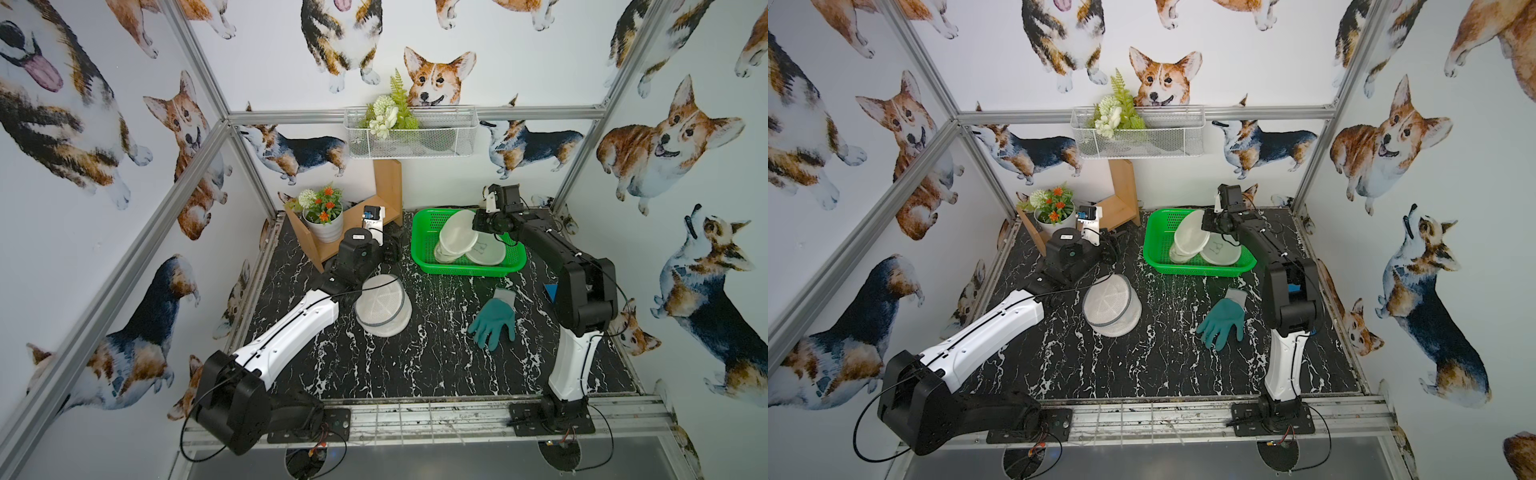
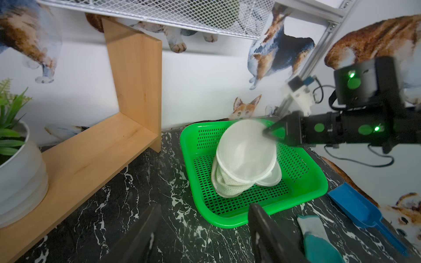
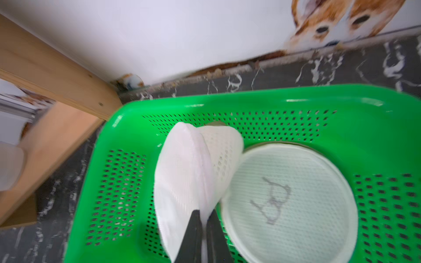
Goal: Turn the laundry bag inside out
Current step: Pick up the laundry bag and place it in the bin, then turn over the laundry bag.
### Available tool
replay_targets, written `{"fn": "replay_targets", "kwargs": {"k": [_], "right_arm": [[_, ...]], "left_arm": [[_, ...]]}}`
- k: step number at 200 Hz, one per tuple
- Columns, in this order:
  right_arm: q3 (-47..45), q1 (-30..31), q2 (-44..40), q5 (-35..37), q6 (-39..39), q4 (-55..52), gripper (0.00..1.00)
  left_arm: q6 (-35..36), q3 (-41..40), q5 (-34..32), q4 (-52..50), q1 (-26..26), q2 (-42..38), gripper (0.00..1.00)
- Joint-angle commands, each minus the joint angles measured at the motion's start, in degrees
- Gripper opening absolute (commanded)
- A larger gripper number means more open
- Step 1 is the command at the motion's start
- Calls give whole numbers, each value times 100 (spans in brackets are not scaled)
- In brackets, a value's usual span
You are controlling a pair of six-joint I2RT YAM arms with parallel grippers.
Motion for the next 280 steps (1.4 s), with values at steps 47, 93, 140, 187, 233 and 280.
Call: {"fn": "replay_targets", "kwargs": {"k": [47,93,140,187,233,280], "right_arm": [[340,-4,-1772,452,803,-765,0],[1276,-4,-2407,341,1173,-1944,0],[2211,5,-2544,-110,1396,-3136,0],[2478,158,-2555,-882,1545,-3584,0],[2759,395,-2450,-1035,1277,-4079,0],[2759,461,-2463,-1053,1145,-4126,0]], "left_arm": [[2662,570,1154,656,-834,251,68],[4655,1035,1113,968,-1614,554,72],[5462,1508,701,1379,-1954,867,75],[6373,1916,598,944,-2189,1271,76],[6649,2031,35,1065,-2258,1358,66],[6835,2028,-169,1020,-2258,1296,34]]}}
